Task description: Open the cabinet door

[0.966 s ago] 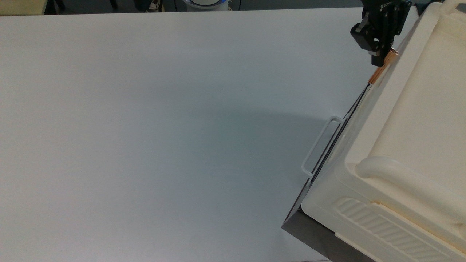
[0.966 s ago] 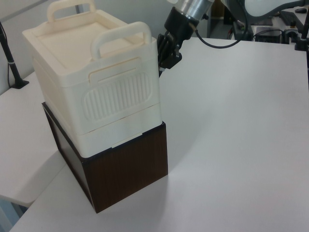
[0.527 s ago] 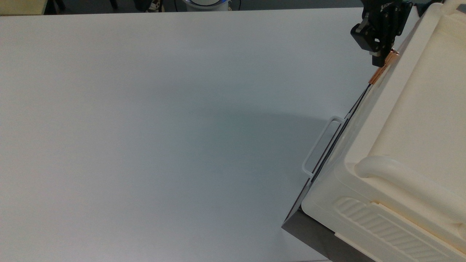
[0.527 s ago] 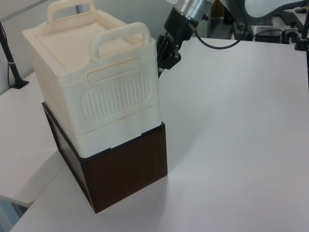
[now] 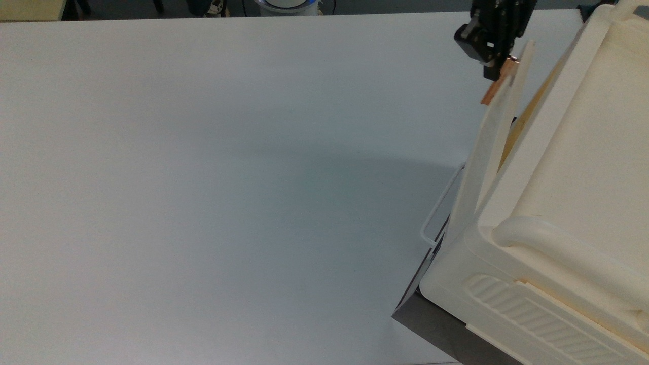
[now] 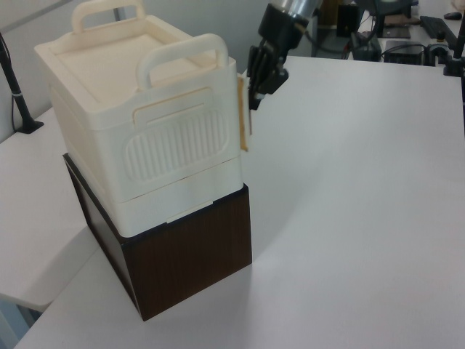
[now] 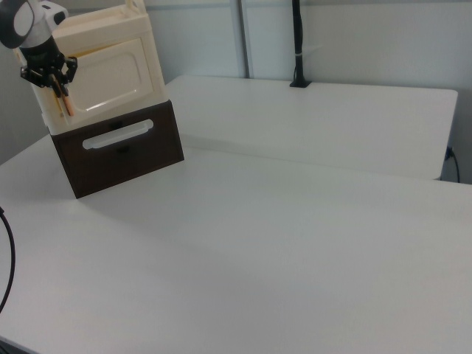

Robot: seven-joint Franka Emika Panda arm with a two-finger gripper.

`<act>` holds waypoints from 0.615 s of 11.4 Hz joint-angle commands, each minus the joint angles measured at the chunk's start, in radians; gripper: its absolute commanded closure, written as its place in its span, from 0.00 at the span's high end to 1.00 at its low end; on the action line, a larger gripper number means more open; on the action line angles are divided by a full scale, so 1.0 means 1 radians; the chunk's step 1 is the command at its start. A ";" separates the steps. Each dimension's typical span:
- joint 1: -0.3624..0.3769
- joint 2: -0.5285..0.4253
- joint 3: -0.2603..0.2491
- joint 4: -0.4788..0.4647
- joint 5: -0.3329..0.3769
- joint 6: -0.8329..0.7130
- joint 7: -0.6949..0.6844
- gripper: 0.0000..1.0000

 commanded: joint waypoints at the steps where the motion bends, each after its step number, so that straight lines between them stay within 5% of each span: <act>1: -0.044 -0.052 -0.019 -0.048 0.026 -0.179 -0.119 0.07; 7: -0.226 -0.089 -0.021 -0.040 0.028 -0.382 -0.182 0.28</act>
